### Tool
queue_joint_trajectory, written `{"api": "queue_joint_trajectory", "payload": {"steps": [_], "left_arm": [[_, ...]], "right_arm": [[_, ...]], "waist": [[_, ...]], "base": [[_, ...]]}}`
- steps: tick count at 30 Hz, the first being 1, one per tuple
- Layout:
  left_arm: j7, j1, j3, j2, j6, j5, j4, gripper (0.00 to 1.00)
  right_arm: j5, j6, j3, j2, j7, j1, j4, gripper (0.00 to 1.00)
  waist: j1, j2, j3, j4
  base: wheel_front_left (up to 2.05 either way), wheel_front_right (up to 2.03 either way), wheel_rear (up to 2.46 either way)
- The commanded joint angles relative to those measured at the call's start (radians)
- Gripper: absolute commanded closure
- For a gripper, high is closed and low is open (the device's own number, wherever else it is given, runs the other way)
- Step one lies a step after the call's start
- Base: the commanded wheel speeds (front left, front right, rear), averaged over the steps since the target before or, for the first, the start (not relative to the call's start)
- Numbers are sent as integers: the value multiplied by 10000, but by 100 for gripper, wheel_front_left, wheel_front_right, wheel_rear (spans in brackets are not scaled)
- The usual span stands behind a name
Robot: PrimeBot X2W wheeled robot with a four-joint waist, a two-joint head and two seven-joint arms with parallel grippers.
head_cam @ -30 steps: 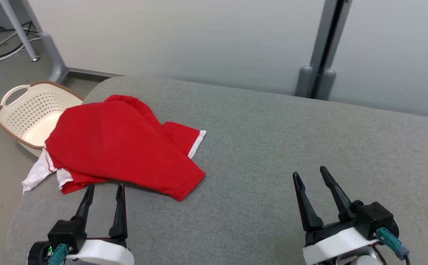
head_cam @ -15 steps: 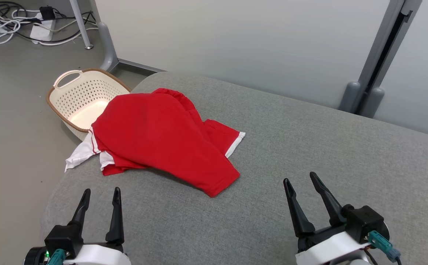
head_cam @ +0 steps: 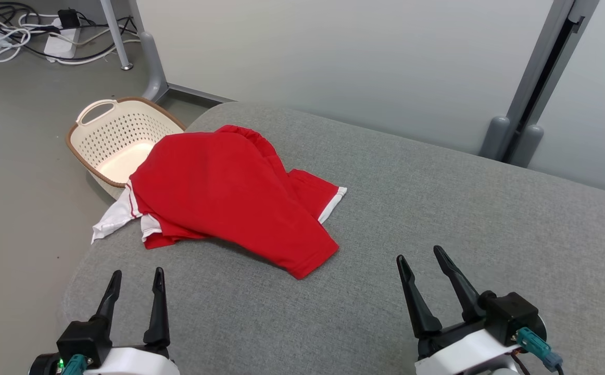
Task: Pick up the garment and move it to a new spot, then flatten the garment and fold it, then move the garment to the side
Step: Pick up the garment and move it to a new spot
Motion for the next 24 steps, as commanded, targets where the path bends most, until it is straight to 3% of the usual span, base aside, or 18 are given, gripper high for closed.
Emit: {"api": "queue_joint_trajectory", "payload": {"steps": [1,5,14,22,24], "left_arm": [[-3,-6,91,35,30,-50,32,0],[-3,-329,292,74,-58,115,-6,0],[-2,-1473,175,628,-788,134,553,0],[1635,-3966,-336,2120,-1140,-788,1438,0],[2317,-4583,-929,2565,-1140,-1373,1573,0]], "right_arm": [[40,0,-18,-28,-11,-25,30,0],[-67,0,-190,-25,-11,-134,-51,0],[-572,0,-680,-29,-11,-548,-107,0],[-1271,0,-1134,-29,-11,-1231,-236,0],[-1366,0,-1180,-28,-11,-1358,-262,0]], "waist": [[0,0,24,-60],[0,0,218,-255],[0,0,1194,-800],[0,0,2689,-1494],[0,0,2984,-1685]], "base": [[0,0,0],[0,0,0],[0,0,0],[0,0,0],[0,0,0]]}}
